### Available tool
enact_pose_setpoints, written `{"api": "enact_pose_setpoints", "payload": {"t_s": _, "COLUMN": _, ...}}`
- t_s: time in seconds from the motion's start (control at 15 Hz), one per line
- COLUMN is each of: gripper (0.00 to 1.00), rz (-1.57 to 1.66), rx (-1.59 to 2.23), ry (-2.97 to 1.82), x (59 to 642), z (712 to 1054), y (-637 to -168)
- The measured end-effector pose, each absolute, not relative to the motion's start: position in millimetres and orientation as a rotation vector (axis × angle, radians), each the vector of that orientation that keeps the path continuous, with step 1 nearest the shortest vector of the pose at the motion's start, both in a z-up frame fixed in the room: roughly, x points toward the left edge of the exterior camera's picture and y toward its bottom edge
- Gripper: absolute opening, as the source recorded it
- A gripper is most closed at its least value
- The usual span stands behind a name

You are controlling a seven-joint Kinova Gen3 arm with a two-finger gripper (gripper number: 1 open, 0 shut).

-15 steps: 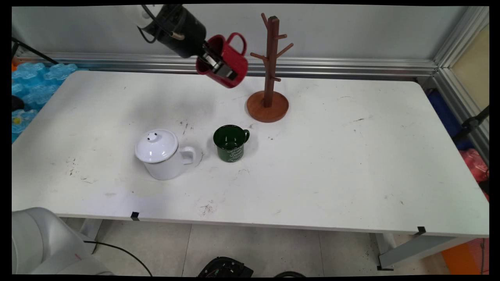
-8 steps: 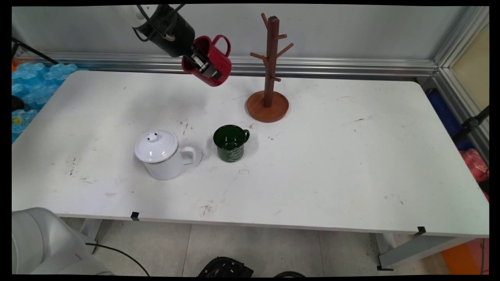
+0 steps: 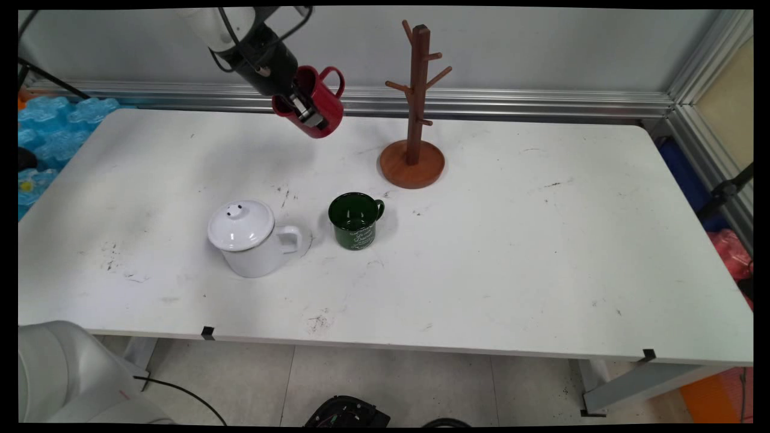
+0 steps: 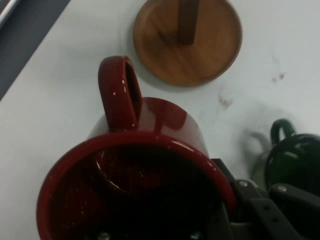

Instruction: Place the picked object on the table

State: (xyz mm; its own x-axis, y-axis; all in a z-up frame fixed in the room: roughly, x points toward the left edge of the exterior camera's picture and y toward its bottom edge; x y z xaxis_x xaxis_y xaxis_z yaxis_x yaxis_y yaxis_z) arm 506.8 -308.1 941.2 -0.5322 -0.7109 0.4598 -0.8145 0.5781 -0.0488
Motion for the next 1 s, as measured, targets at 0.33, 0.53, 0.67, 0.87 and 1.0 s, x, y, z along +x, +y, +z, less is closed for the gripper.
{"api": "enact_pose_setpoints", "payload": {"t_s": 0.33, "gripper": 0.00, "rz": 0.352, "rx": 1.244, "ry": -2.516, "x": 509.3, "z": 911.8, "y": -327.7}}
{"api": "enact_pose_setpoints", "payload": {"t_s": 0.53, "gripper": 0.00, "rz": 0.341, "rx": 1.251, "ry": -2.568, "x": 509.0, "z": 893.3, "y": -340.3}}
{"api": "enact_pose_setpoints", "payload": {"t_s": 0.67, "gripper": 0.00, "rz": 0.329, "rx": 1.255, "ry": -2.600, "x": 508.2, "z": 881.5, "y": -347.8}}
{"api": "enact_pose_setpoints", "payload": {"t_s": 0.87, "gripper": 0.00, "rz": 0.303, "rx": 1.262, "ry": -2.637, "x": 504.9, "z": 863.9, "y": -359.0}}
{"api": "enact_pose_setpoints", "payload": {"t_s": 1.0, "gripper": 0.00, "rz": 0.284, "rx": 1.267, "ry": -2.662, "x": 502.3, "z": 853.0, "y": -366.1}}
